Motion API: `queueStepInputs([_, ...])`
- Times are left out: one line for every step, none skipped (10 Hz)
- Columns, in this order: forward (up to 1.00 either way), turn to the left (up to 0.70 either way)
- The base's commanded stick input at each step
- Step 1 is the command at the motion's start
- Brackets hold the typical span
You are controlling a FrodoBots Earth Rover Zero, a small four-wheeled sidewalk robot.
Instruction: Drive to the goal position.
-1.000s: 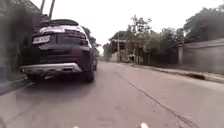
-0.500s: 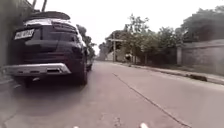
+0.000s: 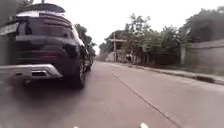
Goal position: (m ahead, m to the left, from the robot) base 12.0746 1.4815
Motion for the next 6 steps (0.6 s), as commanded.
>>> queueStepInputs([0.7, 0.35])
queueStepInputs([0.7, 0.24])
queueStepInputs([0.7, 0.08])
queueStepInputs([0.7, 0.0])
queueStepInputs([0.7, 0.0])
queueStepInputs([0.7, 0.0])
